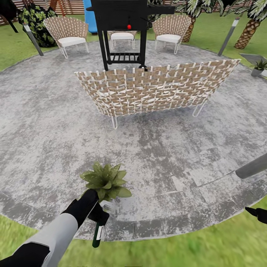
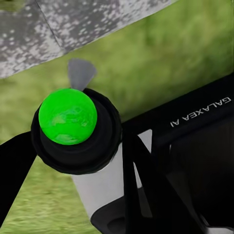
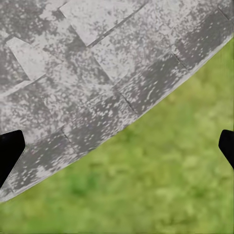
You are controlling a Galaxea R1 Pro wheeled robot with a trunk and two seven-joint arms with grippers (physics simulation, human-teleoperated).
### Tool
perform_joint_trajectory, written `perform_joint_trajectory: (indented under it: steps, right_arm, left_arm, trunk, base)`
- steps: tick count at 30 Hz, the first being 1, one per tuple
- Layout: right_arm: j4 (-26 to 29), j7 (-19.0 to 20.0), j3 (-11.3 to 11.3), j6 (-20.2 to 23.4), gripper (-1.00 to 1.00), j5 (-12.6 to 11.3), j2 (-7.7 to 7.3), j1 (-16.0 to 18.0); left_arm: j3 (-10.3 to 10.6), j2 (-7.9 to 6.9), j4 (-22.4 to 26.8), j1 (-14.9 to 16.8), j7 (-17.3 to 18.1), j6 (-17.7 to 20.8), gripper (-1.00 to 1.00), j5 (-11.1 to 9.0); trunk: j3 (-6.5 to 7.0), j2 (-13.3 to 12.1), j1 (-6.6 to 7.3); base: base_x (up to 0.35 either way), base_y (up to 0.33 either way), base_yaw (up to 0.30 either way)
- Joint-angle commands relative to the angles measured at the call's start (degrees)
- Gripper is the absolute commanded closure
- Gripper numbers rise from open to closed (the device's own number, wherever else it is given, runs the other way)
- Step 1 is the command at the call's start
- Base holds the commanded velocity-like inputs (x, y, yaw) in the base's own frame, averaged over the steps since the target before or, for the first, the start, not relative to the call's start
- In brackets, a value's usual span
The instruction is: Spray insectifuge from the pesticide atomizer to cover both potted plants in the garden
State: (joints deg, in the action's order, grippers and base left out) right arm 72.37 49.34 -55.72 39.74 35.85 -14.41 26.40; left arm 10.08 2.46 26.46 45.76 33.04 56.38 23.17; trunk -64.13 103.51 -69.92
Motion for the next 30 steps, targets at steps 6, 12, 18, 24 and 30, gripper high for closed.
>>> perform_joint_trajectory:
  steps: [6,12,18,24,30]
  right_arm:
    - [0.0,0.6,-0.1,0.0,-1.0,0.5,0.0,0.1]
    - [0.0,0.6,-0.1,0.1,-1.0,0.5,0.02,0.1]
    - [0.0,0.6,-0.1,0.1,-1.0,0.5,0.0,0.1]
    - [0.0,0.6,-0.2,0.0,-1.0,0.5,0.0,0.1]
    - [0.0,0.4,-0.2,0.0,-1.0,0.5,-0.01,0.1]
  left_arm:
    - [0.1,0.0,0.2,0.0,0.6,0.1,1.0,0.6]
    - [-0.8,0.16,0.1,0.0,0.6,0.1,1.0,0.6]
    - [-2.3,0.14,0.0,0.0,0.6,0.1,1.0,0.6]
    - [-2.5,-0.07,0.0,-0.4,0.6,-0.1,1.0,0.7]
    - [-2.6,0.02,0.1,-0.4,0.5,-0.1,1.0,0.7]
  trunk:
    - [-0.06,0.0,-0.01]
    - [-0.06,0.0,-0.01]
    - [-0.22,0.0,-0.01]
    - [-0.46,0.0,-0.01]
    - [-0.71,0.0,-0.01]
  base:
    - [0.199,-0.224,0.079]
    - [0.133,-0.227,0.003]
    - [0.006,-0.025,0.122]
    - [0.0,-0.001,0.211]
    - [0.0,0.0,0.214]
